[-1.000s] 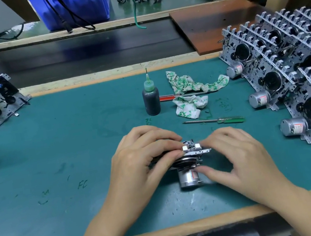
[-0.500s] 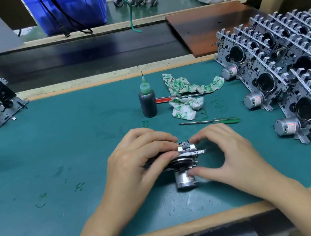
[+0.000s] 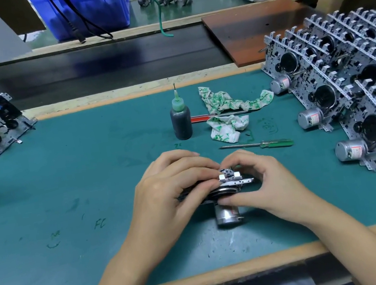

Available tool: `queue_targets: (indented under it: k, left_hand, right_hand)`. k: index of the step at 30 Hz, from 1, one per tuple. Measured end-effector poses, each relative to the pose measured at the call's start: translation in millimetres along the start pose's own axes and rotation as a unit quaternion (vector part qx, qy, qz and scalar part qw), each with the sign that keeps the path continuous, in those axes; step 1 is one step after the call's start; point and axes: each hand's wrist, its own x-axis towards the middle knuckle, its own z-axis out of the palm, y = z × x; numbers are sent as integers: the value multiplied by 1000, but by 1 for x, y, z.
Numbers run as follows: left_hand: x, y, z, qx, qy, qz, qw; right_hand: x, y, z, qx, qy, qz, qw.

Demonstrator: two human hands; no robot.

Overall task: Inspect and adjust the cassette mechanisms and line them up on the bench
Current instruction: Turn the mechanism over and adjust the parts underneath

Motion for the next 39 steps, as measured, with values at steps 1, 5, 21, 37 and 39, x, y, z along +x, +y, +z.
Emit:
queue_targets:
  k: [1,5,21,37,39]
  left_hand:
    - [0,-1,0,-1,-1,3,1000]
    - [-1,-2,0,-9,-1,2,1000]
    - [0,-3,1,-9,7,16,1000]
    - [-5,-4,-8,-59,73,-45,995]
    - [-13,-6,-5,-43,90,-62,993]
  right_hand:
    - [0,0,0,-7,6,-1,1000]
    - [-5,-4,0,-29,6,-4,1000]
    - [-32,2,-10,-467,88,-126,871]
    - [20,-59,-3,-486,-35,-202,850]
    - [24,-59,-5,-491,-66,-201,845]
